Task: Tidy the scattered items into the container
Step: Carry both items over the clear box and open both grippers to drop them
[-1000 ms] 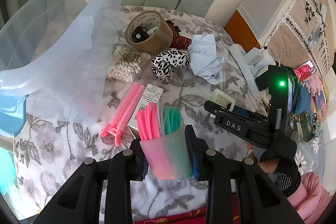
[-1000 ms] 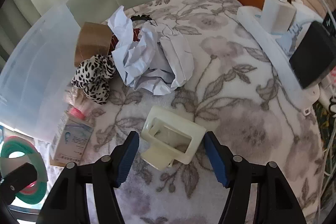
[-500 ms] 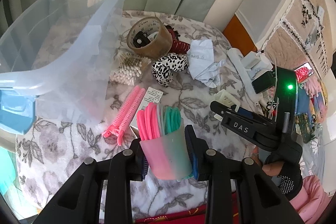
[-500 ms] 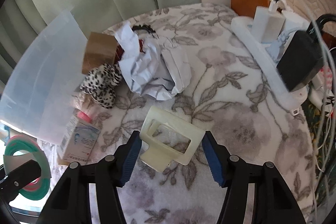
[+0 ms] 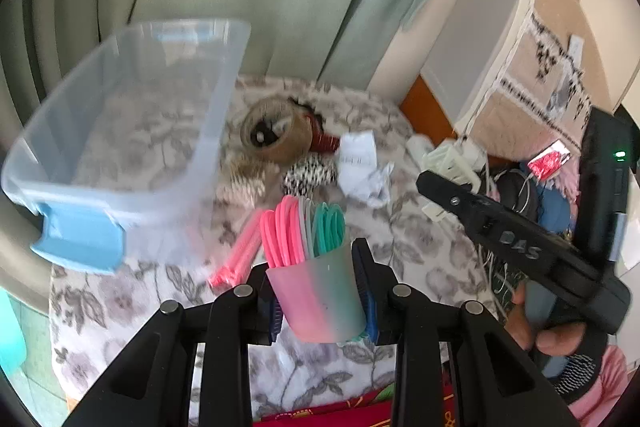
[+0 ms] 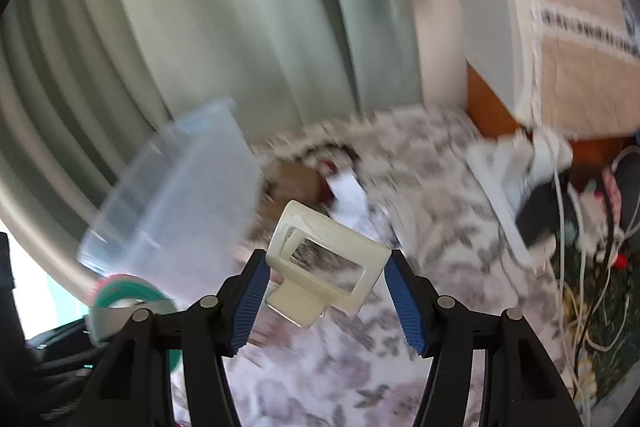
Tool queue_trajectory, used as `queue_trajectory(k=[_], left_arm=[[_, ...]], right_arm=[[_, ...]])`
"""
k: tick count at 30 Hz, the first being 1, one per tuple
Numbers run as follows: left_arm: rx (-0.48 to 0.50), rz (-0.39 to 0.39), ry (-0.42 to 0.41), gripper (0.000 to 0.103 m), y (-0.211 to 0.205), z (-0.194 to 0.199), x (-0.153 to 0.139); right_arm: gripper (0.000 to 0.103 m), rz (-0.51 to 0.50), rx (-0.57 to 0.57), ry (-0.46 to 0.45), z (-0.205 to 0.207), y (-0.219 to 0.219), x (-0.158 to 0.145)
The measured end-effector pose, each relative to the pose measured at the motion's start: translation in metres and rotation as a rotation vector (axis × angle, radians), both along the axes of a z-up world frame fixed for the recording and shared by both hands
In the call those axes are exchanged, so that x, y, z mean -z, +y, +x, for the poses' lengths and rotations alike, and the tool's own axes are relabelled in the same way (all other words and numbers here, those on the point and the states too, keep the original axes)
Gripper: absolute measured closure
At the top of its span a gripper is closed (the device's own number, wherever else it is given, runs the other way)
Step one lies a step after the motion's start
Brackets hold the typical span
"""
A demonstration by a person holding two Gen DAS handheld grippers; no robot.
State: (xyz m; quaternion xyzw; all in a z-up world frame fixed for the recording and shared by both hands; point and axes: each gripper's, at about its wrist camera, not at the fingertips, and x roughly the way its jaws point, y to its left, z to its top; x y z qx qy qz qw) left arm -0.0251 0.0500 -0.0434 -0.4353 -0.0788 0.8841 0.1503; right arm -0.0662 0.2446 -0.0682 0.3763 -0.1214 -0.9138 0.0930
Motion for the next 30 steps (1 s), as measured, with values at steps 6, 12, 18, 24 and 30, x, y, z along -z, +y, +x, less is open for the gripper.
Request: queue_trajectory(k=[6, 12, 18, 24, 30], left_arm=[[-0.028, 0.023, 0.088, 0.071, -0.019, 0.003, -0.031], [-0.11, 0.051, 0.161, 0.071, -0.054, 0.0, -0.056], [-0.192, 0.06, 0.206, 0.071, -0.094, -0.001, -0.069], [-0.253, 0.071, 0.193, 0.071, -0.126, -0.007, -0.061], [-0.298, 0.06, 0.158, 0.071, -0.148, -0.019, -0.046]], right_arm=[[0.04, -0.018, -0.054, 0.104, 0.014, -0.025, -0.051], [0.04, -0.04, -0.122, 0.171, 0.019, -0.057, -0.086], [0.04, -0.019, -0.195, 0.202, 0.015, -0.092, -0.101], [0.04, -0.004, -0.26, 0.206, 0.006, -0.128, -0.103], [0.04, -0.008, -0.311, 0.18, -0.01, -0.158, -0.094]])
